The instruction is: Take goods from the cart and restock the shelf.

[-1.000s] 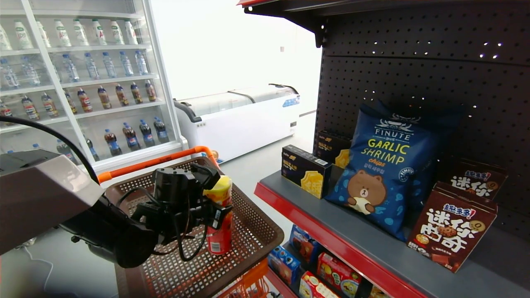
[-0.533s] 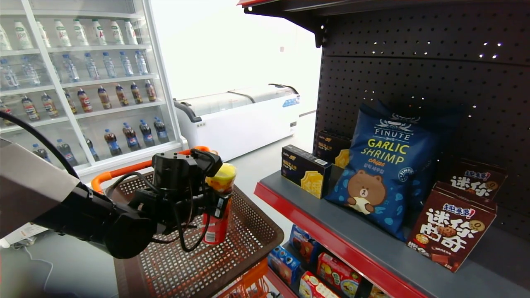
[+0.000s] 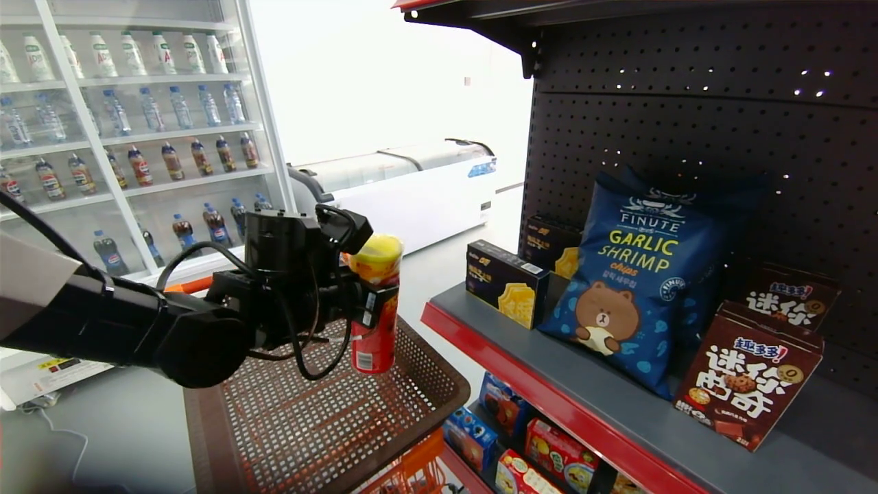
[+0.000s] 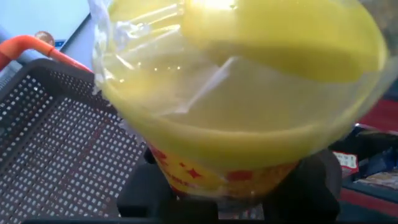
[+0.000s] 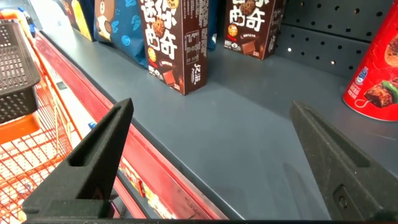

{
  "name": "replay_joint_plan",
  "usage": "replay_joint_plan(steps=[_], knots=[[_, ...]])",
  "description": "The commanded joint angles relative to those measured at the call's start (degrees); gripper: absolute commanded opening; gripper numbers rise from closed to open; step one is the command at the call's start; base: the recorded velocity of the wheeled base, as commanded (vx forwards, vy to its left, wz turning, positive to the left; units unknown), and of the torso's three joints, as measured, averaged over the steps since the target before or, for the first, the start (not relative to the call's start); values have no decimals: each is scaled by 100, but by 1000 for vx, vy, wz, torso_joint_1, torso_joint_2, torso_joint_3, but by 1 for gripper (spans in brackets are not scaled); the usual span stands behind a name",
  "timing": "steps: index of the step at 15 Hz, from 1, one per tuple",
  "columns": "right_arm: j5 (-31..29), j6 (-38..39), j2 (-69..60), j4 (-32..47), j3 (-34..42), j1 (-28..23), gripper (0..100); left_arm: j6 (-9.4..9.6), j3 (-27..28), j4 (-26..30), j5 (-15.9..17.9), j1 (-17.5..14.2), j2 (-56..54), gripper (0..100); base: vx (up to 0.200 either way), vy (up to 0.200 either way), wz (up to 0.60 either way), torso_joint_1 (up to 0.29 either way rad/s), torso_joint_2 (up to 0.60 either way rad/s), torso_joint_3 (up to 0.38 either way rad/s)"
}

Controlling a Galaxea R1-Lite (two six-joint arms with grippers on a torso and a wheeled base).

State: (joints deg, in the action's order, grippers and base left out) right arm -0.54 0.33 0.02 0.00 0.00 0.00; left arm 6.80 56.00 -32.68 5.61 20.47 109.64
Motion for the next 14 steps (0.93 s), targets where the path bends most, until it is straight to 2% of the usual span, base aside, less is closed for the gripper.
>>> replay_joint_plan(steps=[1, 2, 3, 5, 7, 8, 10, 12, 14], knots=[[1, 2, -2, 0, 0, 0, 100, 14, 130, -1, -7, 10, -303, 0, 0, 0, 0, 0, 0, 0], [1, 2, -2, 0, 0, 0, 100, 40, 148, -10, -25, 1, -294, 0, 0, 0, 0, 0, 0, 0], [1, 2, -2, 0, 0, 0, 100, 172, 113, -45, -42, -8, -452, 0, 0, 0, 0, 0, 0, 0], [1, 2, -2, 0, 0, 0, 100, 137, 113, 69, 63, 45, -769, 0, 0, 0, 0, 0, 0, 0], [1, 2, -2, 0, 0, 0, 100, 128, 16, 403, 239, 115, -1094, 0, 0, 0, 0, 0, 0, 0], [1, 2, -2, 0, 0, 0, 100, 128, -63, 974, 520, 177, -1525, 0, 0, 0, 0, 0, 0, 0], [1, 2, -2, 0, 0, 0, 100, 137, -81, 1853, 511, 344, -2070, 0, 0, 0, 0, 0, 0, 0], [1, 2, -2, 0, 0, 0, 100, 128, -230, 2064, 432, 484, -2588, 0, 0, 0, 0, 0, 0, 0], [1, 2, -2, 0, 0, 0, 100, 120, -134, 2214, 274, 625, -2650, 0, 0, 0, 0, 0, 0, 0]])
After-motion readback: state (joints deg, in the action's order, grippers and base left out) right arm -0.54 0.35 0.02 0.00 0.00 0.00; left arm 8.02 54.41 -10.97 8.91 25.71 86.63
